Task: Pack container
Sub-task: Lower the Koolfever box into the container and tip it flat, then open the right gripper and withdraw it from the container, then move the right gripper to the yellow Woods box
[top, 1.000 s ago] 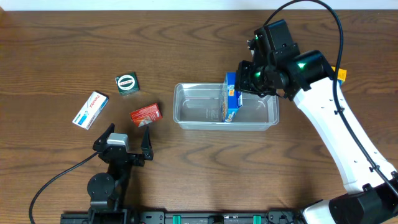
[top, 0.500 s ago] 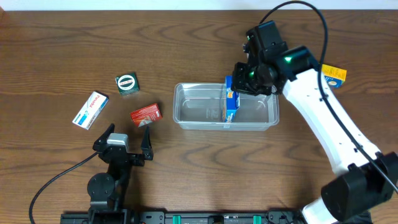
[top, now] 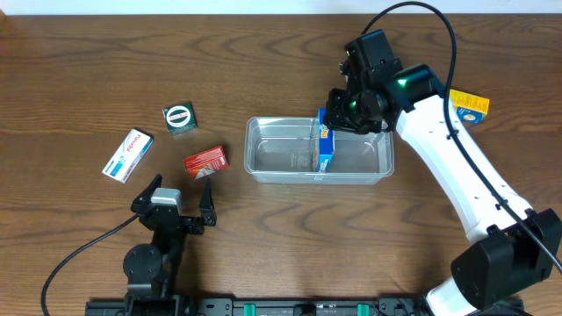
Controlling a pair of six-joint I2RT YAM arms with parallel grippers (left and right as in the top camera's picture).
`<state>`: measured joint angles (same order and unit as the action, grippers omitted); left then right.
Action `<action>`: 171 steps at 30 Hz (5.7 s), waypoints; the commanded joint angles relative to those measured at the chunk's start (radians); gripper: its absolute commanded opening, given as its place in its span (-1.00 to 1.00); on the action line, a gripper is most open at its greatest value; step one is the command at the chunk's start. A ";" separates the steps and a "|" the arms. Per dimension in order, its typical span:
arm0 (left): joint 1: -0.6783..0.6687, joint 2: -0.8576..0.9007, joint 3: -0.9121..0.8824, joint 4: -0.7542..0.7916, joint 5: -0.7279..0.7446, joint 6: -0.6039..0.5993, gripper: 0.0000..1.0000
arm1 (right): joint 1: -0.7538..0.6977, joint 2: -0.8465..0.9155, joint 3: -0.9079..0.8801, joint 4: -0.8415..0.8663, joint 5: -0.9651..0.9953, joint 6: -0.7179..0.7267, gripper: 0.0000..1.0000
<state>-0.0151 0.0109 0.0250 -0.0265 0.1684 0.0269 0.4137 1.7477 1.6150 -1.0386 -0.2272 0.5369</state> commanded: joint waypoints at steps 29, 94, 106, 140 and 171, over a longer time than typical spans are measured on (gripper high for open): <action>0.003 -0.006 -0.021 -0.029 0.002 0.006 0.96 | 0.105 -0.128 0.014 -0.053 0.119 -0.404 -0.97; 0.003 -0.006 -0.021 -0.029 0.002 0.006 0.96 | -0.157 -0.068 -0.012 -0.348 0.351 -0.307 -0.97; 0.003 -0.006 -0.021 -0.029 0.002 0.006 0.96 | -0.166 -0.068 -0.194 -0.180 0.343 -0.317 -0.98; 0.003 -0.006 -0.021 -0.029 0.002 0.006 0.96 | -0.165 -0.067 -0.285 -0.050 0.272 -0.370 -0.53; 0.003 -0.006 -0.021 -0.029 0.002 0.006 0.96 | -0.338 -0.068 0.046 -0.105 0.158 -0.385 -0.11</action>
<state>-0.0151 0.0109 0.0250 -0.0265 0.1684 0.0269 0.1513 1.6787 1.6390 -1.1545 -0.0448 0.1318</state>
